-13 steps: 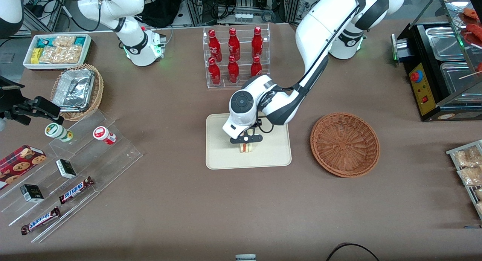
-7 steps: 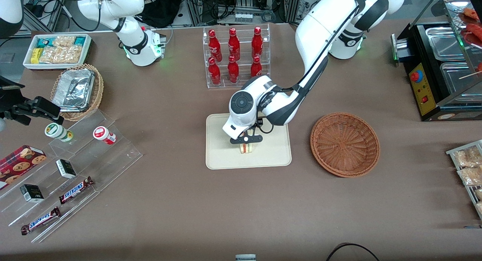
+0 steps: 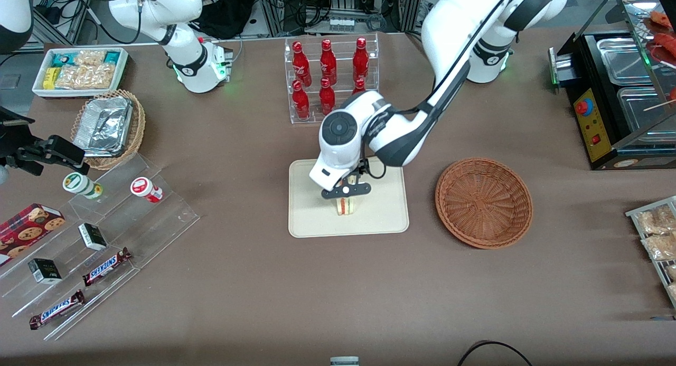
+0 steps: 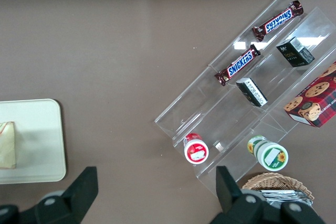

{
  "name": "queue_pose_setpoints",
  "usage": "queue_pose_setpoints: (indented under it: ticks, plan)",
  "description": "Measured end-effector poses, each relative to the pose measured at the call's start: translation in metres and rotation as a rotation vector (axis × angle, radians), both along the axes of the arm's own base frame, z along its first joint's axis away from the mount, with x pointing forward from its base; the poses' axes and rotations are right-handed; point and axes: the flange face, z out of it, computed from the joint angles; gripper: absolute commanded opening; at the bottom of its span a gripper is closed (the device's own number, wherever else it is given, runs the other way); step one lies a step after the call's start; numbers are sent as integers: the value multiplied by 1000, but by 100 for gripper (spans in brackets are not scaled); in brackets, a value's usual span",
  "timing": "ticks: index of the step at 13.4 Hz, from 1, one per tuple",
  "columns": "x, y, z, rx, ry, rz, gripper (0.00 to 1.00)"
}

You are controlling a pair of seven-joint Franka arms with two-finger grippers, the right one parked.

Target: Place sandwich from basket to tray

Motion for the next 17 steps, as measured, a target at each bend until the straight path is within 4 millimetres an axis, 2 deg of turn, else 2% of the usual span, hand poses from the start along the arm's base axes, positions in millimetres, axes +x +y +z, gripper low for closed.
queue_pose_setpoints:
  ticks: [3, 5, 7, 10, 14, 17]
  plan:
    - [11, 30, 65, 9, -35, 43, 100]
    - [24, 70, 110, 41, -36, 94, 100]
    - [35, 123, 155, 70, -37, 134, 100]
    - [32, 200, 208, 115, -26, 150, 100]
    - [12, 319, 275, 102, 98, 62, 100]
    - [-16, 389, 315, 102, 161, -7, 100]
